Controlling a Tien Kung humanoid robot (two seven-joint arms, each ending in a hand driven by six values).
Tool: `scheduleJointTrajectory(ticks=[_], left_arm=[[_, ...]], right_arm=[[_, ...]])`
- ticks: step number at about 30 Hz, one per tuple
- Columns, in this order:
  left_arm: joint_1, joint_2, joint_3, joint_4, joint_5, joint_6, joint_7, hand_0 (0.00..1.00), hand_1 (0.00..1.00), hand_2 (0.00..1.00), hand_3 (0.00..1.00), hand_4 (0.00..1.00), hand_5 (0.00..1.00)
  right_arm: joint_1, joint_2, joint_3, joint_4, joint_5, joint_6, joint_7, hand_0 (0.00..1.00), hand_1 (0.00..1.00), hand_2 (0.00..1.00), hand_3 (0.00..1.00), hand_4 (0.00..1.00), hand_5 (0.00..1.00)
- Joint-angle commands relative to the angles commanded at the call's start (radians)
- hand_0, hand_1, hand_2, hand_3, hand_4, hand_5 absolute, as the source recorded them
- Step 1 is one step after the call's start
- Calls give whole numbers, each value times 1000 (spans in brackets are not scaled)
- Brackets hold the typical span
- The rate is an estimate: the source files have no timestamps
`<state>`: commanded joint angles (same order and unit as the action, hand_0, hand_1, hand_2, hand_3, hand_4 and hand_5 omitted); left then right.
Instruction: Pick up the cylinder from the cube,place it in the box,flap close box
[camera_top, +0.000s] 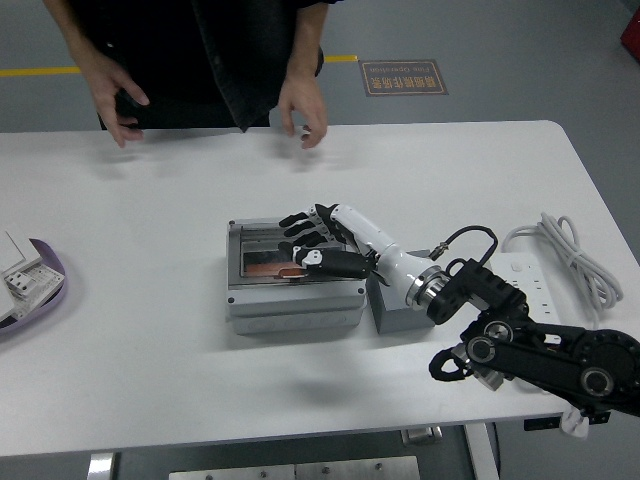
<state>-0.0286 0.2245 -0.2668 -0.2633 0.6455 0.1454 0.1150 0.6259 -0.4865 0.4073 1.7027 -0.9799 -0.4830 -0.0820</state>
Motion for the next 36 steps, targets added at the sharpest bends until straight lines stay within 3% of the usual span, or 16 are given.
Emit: scheduleJointTrajectory(ticks=[6, 10, 13, 20, 27, 28, 31, 34, 36], left_arm=[[6, -1, -1, 1, -3, 0, -1, 510, 549, 554, 587, 712, 155], [8, -3, 1, 0, -5, -1, -2, 510, 549, 554, 587, 712, 155], [8, -6, 4, -1, -8, -1, -4, 510, 549, 555, 587, 713, 155], [7, -6, 14, -1, -15, 1, -13, 510, 550, 555, 588, 713, 156], [6, 2, 22, -1, -20, 2, -20, 510, 550, 555, 588, 714, 157], [6, 4, 21, -1, -20, 2, -20, 510, 550, 555, 588, 713, 158], [6, 10, 20, -1, -18, 2, -19, 510, 550, 555, 588, 713, 158], [6, 15, 19, 0, -17, 2, -20, 510, 550, 555, 588, 713, 158], [6, 17, 18, 0, -17, 2, -20, 510, 550, 555, 588, 714, 159]], right_arm=[[-96, -49, 183, 40, -131, -38, -5, 715, 643, 679, 673, 690, 376], [-171, -39, 298, -17, -250, -99, 8, 715, 643, 679, 673, 690, 376], [-232, -17, 383, -86, -312, -130, 68, 710, 641, 675, 666, 680, 369], [-359, 18, 505, -212, -115, -64, 268, 704, 636, 667, 661, 664, 357], [-432, 40, 538, -238, 118, -46, 490, 741, 671, 690, 695, 697, 360], [-435, 41, 540, -240, 145, -47, 515, 789, 697, 695, 748, 783, 374], [-439, 47, 546, -248, 228, -52, 592, 789, 697, 695, 748, 783, 374], [-442, 51, 551, -253, 282, -56, 638, 789, 697, 695, 748, 783, 374], [-444, 53, 556, -257, 310, -59, 657, 778, 677, 674, 698, 800, 371]])
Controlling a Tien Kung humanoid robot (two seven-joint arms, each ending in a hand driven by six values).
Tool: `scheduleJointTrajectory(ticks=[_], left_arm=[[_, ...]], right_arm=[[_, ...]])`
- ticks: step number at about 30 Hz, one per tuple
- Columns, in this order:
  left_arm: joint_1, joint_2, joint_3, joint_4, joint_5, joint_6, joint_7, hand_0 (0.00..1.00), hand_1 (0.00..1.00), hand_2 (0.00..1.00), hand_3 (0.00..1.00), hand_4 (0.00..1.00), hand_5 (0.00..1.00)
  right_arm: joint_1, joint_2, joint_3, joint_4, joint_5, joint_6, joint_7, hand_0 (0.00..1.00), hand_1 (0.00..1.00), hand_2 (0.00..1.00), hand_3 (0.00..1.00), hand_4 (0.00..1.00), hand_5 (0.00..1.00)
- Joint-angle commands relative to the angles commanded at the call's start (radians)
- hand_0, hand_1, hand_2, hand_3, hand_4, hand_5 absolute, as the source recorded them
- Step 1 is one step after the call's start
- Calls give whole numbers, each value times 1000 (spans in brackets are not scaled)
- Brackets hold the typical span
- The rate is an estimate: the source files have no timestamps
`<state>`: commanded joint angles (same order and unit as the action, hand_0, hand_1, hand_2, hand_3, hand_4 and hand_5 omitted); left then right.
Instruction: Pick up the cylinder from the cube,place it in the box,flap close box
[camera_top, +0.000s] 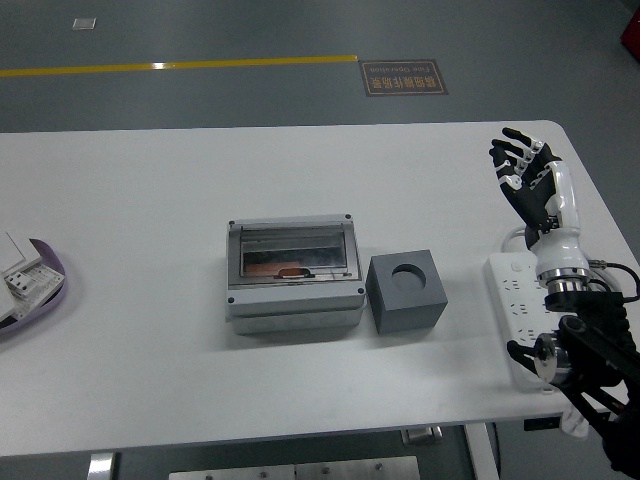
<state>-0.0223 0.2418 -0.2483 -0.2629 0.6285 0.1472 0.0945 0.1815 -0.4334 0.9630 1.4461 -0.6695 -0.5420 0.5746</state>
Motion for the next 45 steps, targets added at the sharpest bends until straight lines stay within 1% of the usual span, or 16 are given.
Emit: scheduleJointTrajectory(ticks=[4, 5, 10, 16, 17, 22, 23, 45], left_arm=[[5, 0, -1, 1, -1, 0, 0, 510, 550, 555, 588, 714, 159], [8, -2, -1, 1, -3, 0, 1, 510, 551, 555, 588, 714, 161], [12, -7, -4, 2, -5, -1, 3, 510, 550, 554, 588, 714, 163], [9, -5, -1, 3, -11, -1, -1, 510, 550, 554, 588, 714, 163], [9, -4, -1, 3, -11, -1, -1, 510, 551, 554, 587, 714, 164], [7, -5, 1, 3, -15, -1, -2, 510, 551, 554, 587, 714, 164], [7, -5, 2, 3, -16, -1, -3, 510, 551, 554, 587, 715, 165], [1, -16, 8, 6, -31, 3, -6, 510, 551, 554, 588, 716, 165]], right_arm=[[-7, 4, 11, -5, 20, -6, 12, 778, 677, 674, 698, 800, 371], [-11, 6, 15, -7, 25, -8, 15, 773, 673, 668, 683, 768, 347], [-23, 10, 23, -12, 39, -11, 21, 764, 669, 661, 674, 757, 348], [-28, 11, 23, -18, 46, -13, 22, 764, 669, 661, 674, 757, 348], [-29, 11, 24, -19, 46, -14, 23, 760, 665, 657, 673, 780, 369], [-30, 13, 28, -19, 48, -13, 26, 760, 665, 657, 673, 780, 369], [-30, 12, 28, -19, 49, -12, 26, 759, 660, 656, 671, 800, 361], [-31, 9, 35, -17, 38, -13, 23, 755, 657, 649, 665, 802, 352]])
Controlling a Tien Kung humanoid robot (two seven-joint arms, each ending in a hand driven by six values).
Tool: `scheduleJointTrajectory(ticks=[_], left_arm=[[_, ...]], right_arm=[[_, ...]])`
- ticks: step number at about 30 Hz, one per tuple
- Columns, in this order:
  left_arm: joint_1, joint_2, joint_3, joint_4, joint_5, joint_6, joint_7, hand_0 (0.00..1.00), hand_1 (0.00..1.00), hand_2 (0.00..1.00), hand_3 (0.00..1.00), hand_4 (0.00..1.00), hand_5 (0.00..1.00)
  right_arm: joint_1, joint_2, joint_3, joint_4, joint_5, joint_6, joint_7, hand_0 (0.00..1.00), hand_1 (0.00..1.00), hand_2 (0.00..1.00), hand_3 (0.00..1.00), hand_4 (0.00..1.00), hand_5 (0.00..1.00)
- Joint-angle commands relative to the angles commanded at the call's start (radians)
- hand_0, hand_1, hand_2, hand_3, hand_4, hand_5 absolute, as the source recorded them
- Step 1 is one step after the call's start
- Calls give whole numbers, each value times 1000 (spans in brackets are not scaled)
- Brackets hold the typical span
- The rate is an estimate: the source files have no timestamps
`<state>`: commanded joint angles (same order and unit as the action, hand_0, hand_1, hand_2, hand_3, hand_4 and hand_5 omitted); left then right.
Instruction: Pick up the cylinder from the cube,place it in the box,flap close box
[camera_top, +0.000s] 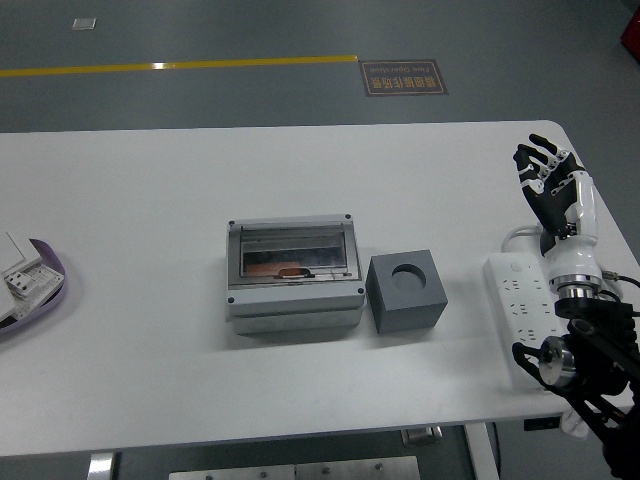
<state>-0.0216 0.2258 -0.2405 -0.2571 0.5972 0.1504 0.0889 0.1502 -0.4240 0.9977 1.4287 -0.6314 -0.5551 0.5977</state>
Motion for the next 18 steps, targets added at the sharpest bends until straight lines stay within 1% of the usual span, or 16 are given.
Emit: scheduleJointTrajectory(ticks=[18], left_arm=[[3, -5, 1, 2, -3, 3, 0, 510, 551, 554, 588, 716, 164]], right_arm=[[1, 0, -1, 0, 2, 1, 6, 753, 655, 646, 662, 798, 341]])
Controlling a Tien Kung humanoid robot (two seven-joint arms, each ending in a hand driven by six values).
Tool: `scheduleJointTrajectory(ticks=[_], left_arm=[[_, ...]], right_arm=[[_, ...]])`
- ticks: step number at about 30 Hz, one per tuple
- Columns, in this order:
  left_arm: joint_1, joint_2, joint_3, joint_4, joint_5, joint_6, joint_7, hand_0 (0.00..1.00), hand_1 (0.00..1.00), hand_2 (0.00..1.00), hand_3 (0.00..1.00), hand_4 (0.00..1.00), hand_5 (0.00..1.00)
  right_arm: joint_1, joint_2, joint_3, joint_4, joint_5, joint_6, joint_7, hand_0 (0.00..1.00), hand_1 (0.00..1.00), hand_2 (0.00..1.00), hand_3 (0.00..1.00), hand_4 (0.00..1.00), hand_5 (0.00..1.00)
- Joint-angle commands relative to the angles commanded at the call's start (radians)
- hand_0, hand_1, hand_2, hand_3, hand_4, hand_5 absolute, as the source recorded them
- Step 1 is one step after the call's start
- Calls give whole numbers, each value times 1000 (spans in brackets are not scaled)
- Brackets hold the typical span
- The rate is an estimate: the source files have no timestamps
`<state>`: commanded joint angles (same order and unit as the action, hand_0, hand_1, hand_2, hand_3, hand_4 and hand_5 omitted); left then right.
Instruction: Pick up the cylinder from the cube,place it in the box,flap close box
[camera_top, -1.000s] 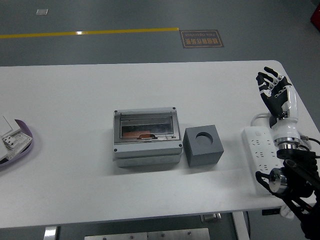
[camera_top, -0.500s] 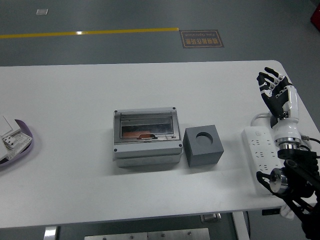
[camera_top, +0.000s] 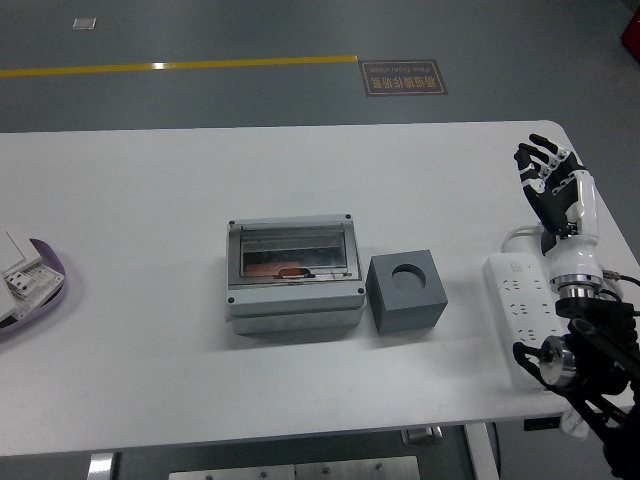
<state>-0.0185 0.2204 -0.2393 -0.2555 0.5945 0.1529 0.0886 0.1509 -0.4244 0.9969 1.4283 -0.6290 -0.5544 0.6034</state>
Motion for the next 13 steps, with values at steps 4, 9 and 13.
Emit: scheduleJointTrajectory(ticks=[4, 9, 13], left_arm=[[1, 0, -1, 0, 1, 0, 1, 510, 551, 554, 588, 717, 165], [0, 1, -1, 0, 1, -1, 1, 510, 551, 554, 588, 718, 165], [0, 1, -2, 0, 2, -1, 2, 510, 551, 554, 588, 718, 165]], right_arm=[[-1, 0, 2, 0, 0, -1, 0, 753, 654, 646, 661, 797, 340], [-1, 1, 3, 0, -1, -2, -1, 753, 653, 646, 660, 797, 339], [-2, 2, 3, 0, -2, -2, -2, 753, 653, 646, 660, 797, 339]])
